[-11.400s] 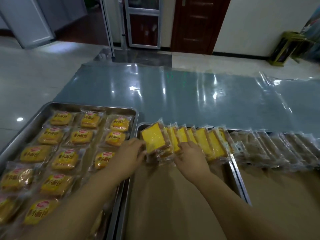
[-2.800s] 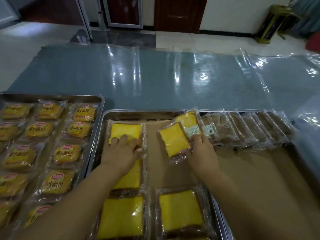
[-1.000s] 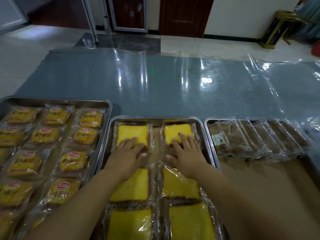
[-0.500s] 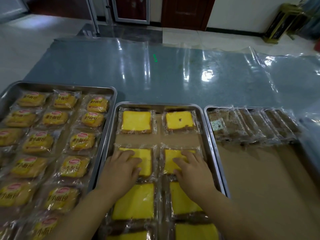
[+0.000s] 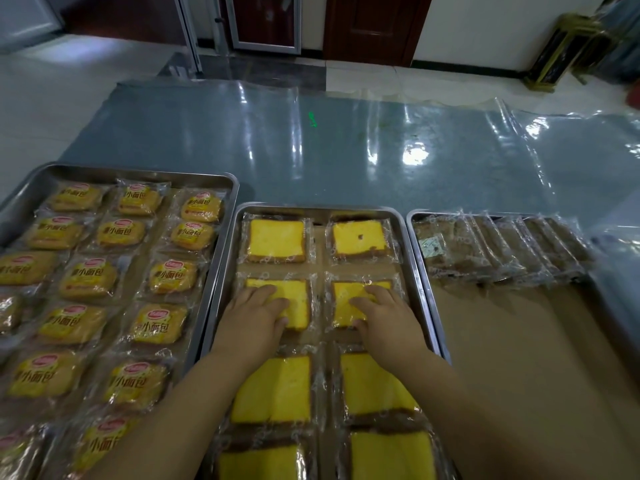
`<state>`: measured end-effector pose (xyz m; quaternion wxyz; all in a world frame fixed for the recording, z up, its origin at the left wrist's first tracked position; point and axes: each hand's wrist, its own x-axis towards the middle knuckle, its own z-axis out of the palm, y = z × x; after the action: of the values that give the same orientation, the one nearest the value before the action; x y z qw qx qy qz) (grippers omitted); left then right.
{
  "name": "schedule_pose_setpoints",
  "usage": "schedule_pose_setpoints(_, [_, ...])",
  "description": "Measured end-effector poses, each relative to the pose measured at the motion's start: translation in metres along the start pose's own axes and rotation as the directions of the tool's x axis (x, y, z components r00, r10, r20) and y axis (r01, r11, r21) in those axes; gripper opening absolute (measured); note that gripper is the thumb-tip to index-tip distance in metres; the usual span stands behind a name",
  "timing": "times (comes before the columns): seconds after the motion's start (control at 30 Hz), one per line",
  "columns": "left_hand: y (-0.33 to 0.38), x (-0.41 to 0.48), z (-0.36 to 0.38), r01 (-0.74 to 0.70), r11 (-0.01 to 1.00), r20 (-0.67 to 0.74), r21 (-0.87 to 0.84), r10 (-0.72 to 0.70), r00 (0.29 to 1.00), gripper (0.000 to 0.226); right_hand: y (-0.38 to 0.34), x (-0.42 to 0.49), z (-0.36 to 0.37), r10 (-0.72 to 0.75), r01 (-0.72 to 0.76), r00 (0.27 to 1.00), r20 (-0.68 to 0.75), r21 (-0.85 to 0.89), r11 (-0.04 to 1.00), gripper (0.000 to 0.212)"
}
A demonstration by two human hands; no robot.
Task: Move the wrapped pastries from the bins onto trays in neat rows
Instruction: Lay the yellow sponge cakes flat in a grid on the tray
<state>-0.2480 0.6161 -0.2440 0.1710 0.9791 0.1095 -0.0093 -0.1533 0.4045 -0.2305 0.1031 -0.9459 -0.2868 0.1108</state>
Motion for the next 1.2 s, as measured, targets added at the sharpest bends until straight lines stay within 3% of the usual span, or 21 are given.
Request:
schedule_pose_setpoints(0.23, [0.010,-0.033,-0.013,-0.011,0.991,-0.058,-0.134,0.004,0.998,0.036,-0.002,-0.043,-0.009,-0.054,0.069,0.990,-0.130,0.120,0.990,0.032])
schedule_pose_setpoints(0.37, [0.014,-0.067,-0.014,-0.067,0.988,-0.084,-0.142,0.055,0.995,0.031,-0.005,-0.078,-0.003,-0.138,0.149,0.981,-0.134,0.072,0.986,0.031])
schedule_pose_setpoints(0.43, [0.015,-0.082,-0.009,-0.089,0.988,-0.089,-0.129,0.078,0.993,0.031,-0.005,-0.093,0.005,-0.108,0.113,0.991,-0.078,0.058,0.992,0.034])
schedule_pose_setpoints(0.6, [0.018,-0.104,0.006,-0.039,0.999,0.084,0.003,0.039,0.996,0.046,-0.004,-0.106,0.023,-0.032,0.033,0.998,0.052,-0.029,0.999,0.041])
schedule_pose_setpoints(0.9, [0.023,-0.096,0.003,-0.016,1.000,0.108,0.021,0.014,0.994,0.051,-0.007,-0.096,0.018,-0.028,0.027,0.999,0.018,0.012,1.000,0.043])
schedule_pose_setpoints(1.2, [0.031,-0.147,-0.001,-0.128,0.988,0.074,-0.083,0.134,0.988,0.040,-0.006,-0.158,0.019,-0.012,0.022,0.990,-0.143,0.067,0.998,0.032])
